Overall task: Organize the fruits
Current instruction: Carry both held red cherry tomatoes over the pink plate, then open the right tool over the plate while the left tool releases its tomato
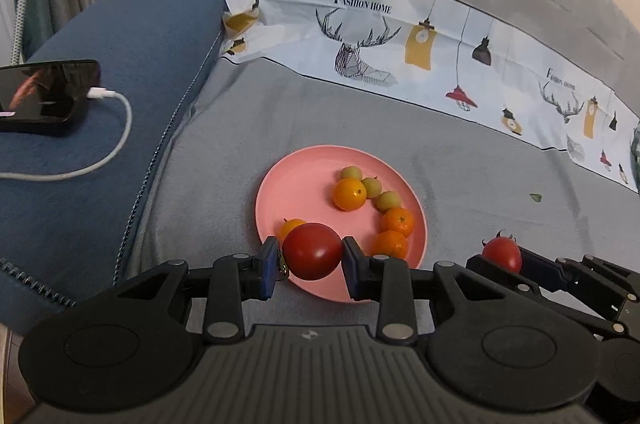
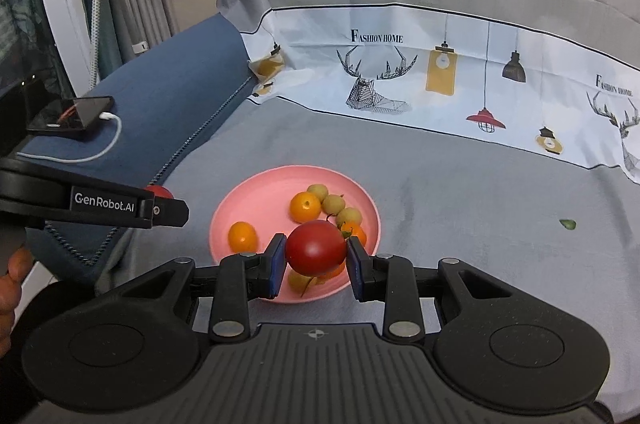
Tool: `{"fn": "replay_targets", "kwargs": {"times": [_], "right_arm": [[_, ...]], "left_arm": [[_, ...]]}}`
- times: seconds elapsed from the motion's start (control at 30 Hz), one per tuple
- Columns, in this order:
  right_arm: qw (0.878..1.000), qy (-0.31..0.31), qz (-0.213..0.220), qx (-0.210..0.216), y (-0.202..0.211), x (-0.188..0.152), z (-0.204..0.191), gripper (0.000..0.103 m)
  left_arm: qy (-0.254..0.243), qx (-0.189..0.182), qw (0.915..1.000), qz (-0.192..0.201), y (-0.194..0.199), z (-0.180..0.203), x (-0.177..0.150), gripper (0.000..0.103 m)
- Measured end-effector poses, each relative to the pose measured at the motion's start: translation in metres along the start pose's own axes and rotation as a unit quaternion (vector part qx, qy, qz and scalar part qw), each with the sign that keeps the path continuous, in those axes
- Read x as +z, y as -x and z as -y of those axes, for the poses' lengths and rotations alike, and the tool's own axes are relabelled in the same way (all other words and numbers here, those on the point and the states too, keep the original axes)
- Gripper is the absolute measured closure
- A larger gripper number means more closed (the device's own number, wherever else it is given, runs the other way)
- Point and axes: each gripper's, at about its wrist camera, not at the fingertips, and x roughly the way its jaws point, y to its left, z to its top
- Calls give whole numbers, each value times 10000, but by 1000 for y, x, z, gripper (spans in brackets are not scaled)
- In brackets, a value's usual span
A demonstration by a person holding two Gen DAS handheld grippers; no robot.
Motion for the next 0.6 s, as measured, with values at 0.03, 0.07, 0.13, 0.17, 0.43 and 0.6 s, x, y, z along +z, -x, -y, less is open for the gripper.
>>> {"fn": "replay_targets", "kwargs": {"times": [0.03, 0.07, 0.13, 0.17, 0.43, 0.6], "right_arm": [[10000, 39, -14, -1, -6, 1, 1, 70], [10000, 75, -28, 0, -11, 2, 2, 70], [9998, 166, -64, -11, -24, 3, 4, 70], [9998, 203, -88, -10, -30, 3, 5, 70], [9977, 568, -368, 27, -84, 5, 10, 70], [9951, 867, -461, 110, -108, 5, 10, 70]], "left_arm": [[-9, 13, 10000, -15, -5, 0, 3, 66], [-19, 26, 10000, -29, -11, 1, 6, 66], [-40, 43, 10000, -64, -22, 2, 11, 66], [-53, 51, 9999, -79, -27, 3, 14, 66], [-190, 103, 9995, -245, -77, 14, 33, 66], [-290, 122, 9989, -360, -104, 20, 40, 66]]}}
